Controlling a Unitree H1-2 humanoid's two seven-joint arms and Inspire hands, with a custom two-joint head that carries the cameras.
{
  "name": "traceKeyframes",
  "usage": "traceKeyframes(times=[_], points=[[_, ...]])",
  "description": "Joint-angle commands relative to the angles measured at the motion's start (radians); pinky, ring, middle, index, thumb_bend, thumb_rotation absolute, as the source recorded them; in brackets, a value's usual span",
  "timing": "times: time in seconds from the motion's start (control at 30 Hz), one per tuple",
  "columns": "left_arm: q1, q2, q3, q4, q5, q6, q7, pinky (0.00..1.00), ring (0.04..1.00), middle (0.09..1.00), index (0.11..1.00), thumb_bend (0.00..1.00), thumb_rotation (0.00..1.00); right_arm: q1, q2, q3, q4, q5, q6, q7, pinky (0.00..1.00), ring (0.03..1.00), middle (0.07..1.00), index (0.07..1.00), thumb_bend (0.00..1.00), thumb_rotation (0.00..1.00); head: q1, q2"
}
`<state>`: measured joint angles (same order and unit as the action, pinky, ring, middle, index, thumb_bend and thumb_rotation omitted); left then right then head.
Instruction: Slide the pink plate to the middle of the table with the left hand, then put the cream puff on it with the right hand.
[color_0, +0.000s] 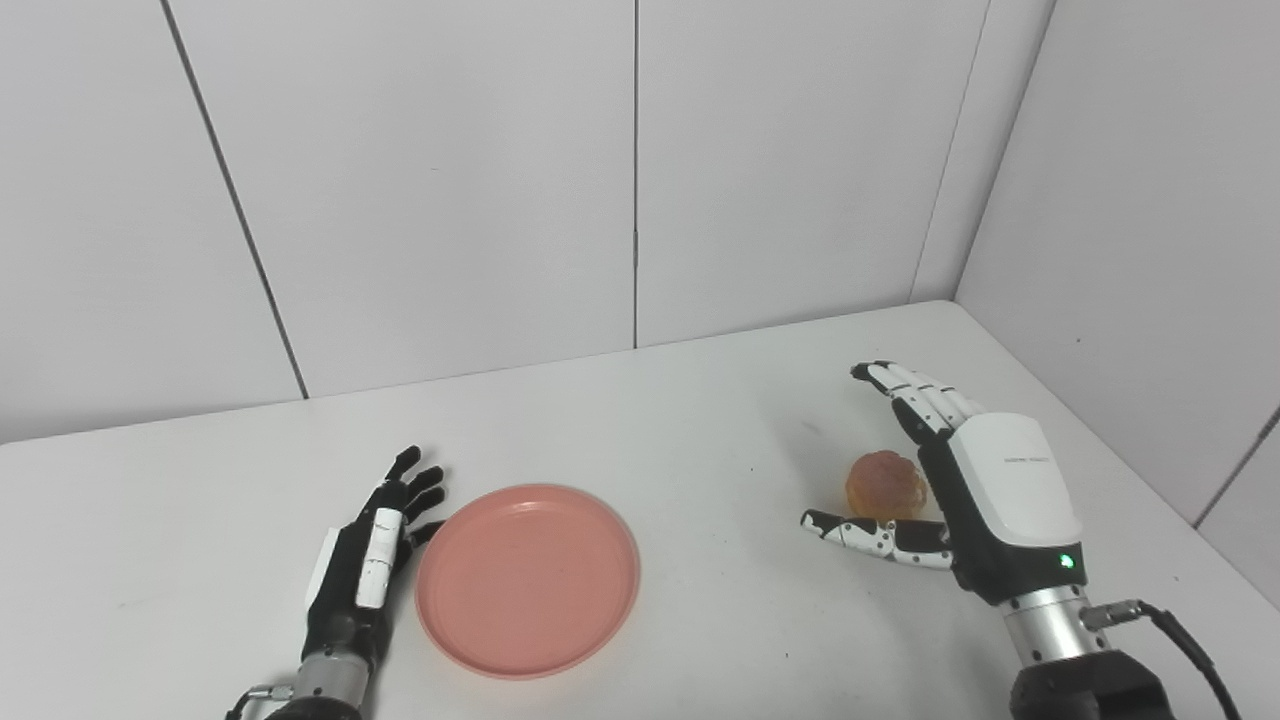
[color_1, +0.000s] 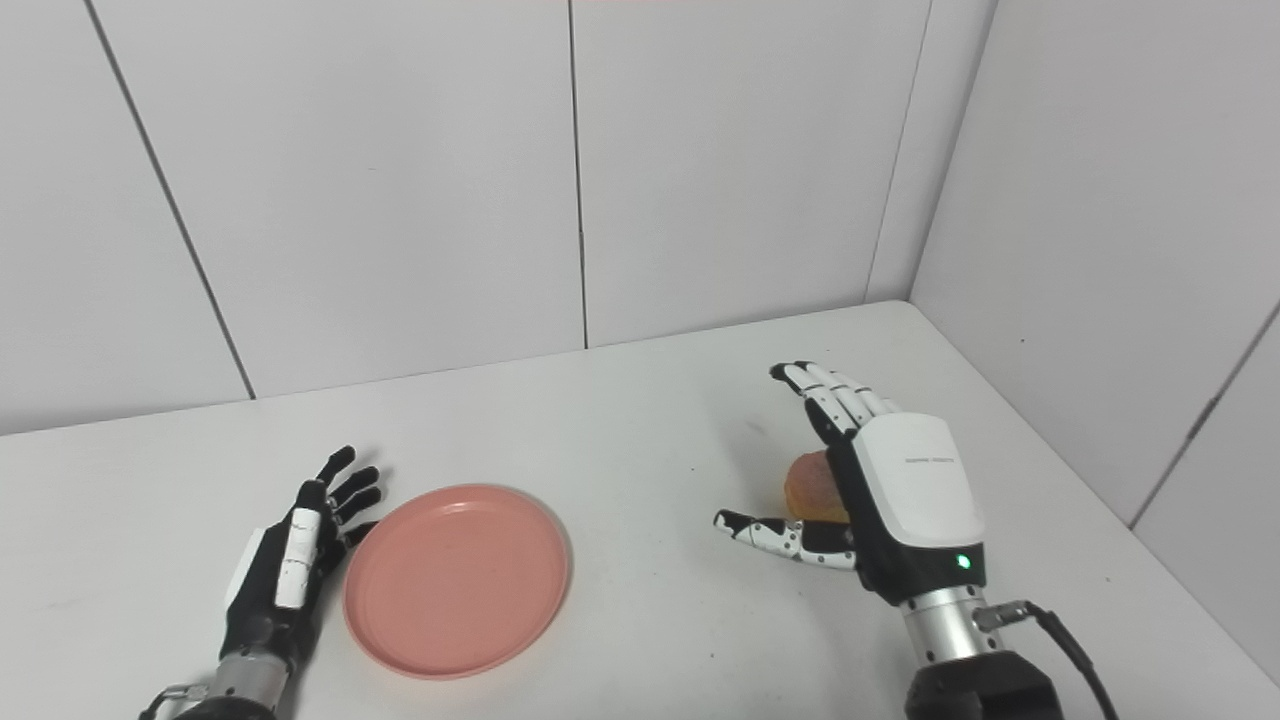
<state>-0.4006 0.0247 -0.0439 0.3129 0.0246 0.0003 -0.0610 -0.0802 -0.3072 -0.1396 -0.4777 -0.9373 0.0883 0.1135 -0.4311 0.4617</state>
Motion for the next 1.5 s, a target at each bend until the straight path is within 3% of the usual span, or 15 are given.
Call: traceKeyframes(times=[0.0, 0.13, 0.7, 1.03, 1.47], points=[[-0.005, 0.017, 0.005, 0.0, 0.003, 0.03, -0.002, 0.86, 0.879, 0.876, 0.901, 0.98, 0.99, -0.04, -0.034, -0.009, -0.003, -0.006, 0.042, 0.032, 0.69, 0.805, 0.828, 0.805, 0.96, 0.48, 0.0, 0.0], [0.0, 0.014, 0.004, -0.009, 0.002, 0.032, -0.002, 0.85, 0.878, 0.873, 0.9, 0.98, 0.98, -0.082, -0.071, -0.004, 0.054, 0.006, 0.062, 0.069, 0.69, 0.807, 0.828, 0.8, 0.98, 0.45, 0.004, 0.003], [0.006, 0.014, -0.001, -0.017, 0.005, 0.039, -0.011, 0.85, 0.883, 0.872, 0.907, 0.97, 0.99, -0.164, -0.139, 0.052, 0.263, 0.025, 0.092, 0.074, 0.74, 0.819, 0.829, 0.805, 1.0, 0.39, 0.012, 0.009], [0.01, 0.01, -0.007, -0.022, 0.008, 0.048, -0.01, 0.85, 0.888, 0.878, 0.904, 0.96, 1.0, -0.207, -0.17, 0.095, 0.339, 0.02, 0.12, 0.077, 0.64, 0.807, 0.835, 0.805, 1.0, 0.39, 0.02, 0.01], [0.017, 0.008, -0.008, -0.034, 0.006, 0.056, -0.012, 0.84, 0.886, 0.876, 0.91, 0.95, 1.0, -0.231, -0.21, 0.136, 0.386, 0.018, 0.156, 0.114, 0.61, 0.802, 0.826, 0.801, 1.0, 0.38, 0.03, 0.014]])
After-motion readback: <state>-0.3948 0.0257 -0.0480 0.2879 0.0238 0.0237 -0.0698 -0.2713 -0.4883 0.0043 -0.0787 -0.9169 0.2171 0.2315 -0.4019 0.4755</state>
